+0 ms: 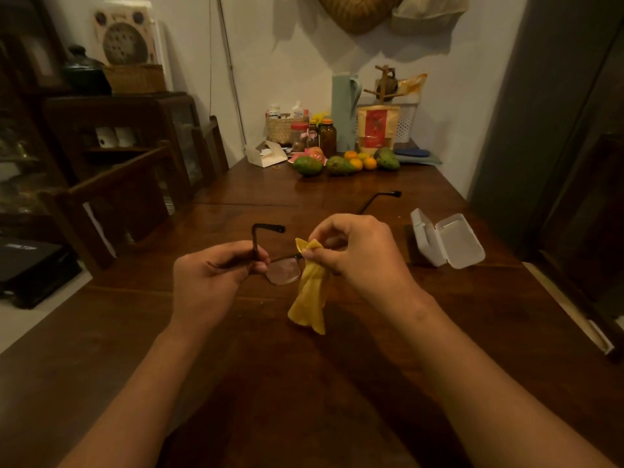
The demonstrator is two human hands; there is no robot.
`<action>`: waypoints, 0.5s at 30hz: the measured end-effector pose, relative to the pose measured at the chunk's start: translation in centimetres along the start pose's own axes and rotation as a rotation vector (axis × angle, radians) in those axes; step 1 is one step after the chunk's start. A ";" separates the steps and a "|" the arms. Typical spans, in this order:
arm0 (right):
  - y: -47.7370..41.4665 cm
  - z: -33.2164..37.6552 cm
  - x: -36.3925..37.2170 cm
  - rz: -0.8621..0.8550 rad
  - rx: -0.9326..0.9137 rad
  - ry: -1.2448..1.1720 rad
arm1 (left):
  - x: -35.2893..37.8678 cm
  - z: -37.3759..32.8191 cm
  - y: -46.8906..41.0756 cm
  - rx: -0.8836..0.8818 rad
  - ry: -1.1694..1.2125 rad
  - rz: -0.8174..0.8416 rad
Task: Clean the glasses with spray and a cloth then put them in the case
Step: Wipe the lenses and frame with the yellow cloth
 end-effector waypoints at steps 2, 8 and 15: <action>0.3 -0.1 0.7 0.005 -0.050 -0.048 | 0.0 -0.4 0.0 0.009 0.029 -0.015; 1.3 0.5 2.6 0.136 -0.274 0.080 | -0.1 -1.3 0.1 0.056 0.057 -0.071; 2.1 1.4 2.7 0.099 -0.562 0.630 | -0.7 -1.5 0.2 0.084 0.027 -0.098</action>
Point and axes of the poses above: each hand's wrist, its own y-axis away from the middle knuckle, its own x-axis out of the palm, z = x × y, the point moved 5 cm from there along -y, towards the middle knuckle, and after that the axes turned 5 degrees about -y, right-handed, at the moved point
